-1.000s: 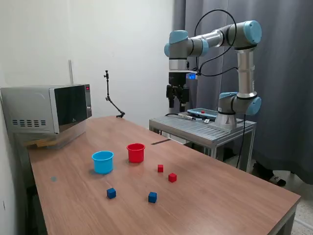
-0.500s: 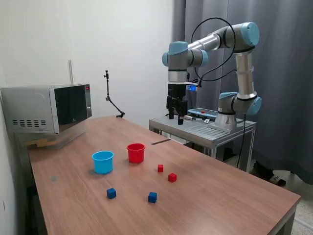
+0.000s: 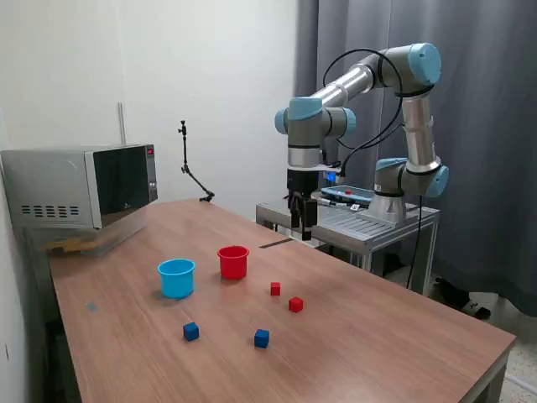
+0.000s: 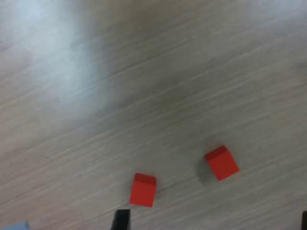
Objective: Place red objects in the red bin, and blue objects in the blue bin.
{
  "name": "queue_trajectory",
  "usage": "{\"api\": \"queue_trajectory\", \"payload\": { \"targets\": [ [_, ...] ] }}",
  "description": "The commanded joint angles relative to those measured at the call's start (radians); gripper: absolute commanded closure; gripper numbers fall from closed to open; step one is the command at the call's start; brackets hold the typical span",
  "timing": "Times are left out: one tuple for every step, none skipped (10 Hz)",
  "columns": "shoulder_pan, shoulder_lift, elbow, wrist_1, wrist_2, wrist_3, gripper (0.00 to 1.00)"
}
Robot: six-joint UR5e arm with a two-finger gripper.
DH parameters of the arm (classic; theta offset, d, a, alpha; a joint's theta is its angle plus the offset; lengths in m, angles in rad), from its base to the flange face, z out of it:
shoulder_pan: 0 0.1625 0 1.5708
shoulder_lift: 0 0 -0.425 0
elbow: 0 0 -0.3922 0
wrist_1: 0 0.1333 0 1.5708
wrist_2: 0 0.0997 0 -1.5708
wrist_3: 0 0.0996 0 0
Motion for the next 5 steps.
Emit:
{"api": "queue_trajectory", "payload": {
  "targets": [
    [0.005, 0.042, -0.005, -0.044, -0.004, 0.08, 0.0],
    [0.005, 0.06, -0.004, -0.05, -0.004, 0.083, 0.0],
    [0.005, 0.072, -0.003, -0.051, -0.002, 0.085, 0.0],
    [0.003, 0.08, -0.003, -0.053, -0.004, 0.086, 0.0],
    [0.0, 0.082, -0.002, -0.054, -0.004, 0.088, 0.0]
  ]
}}
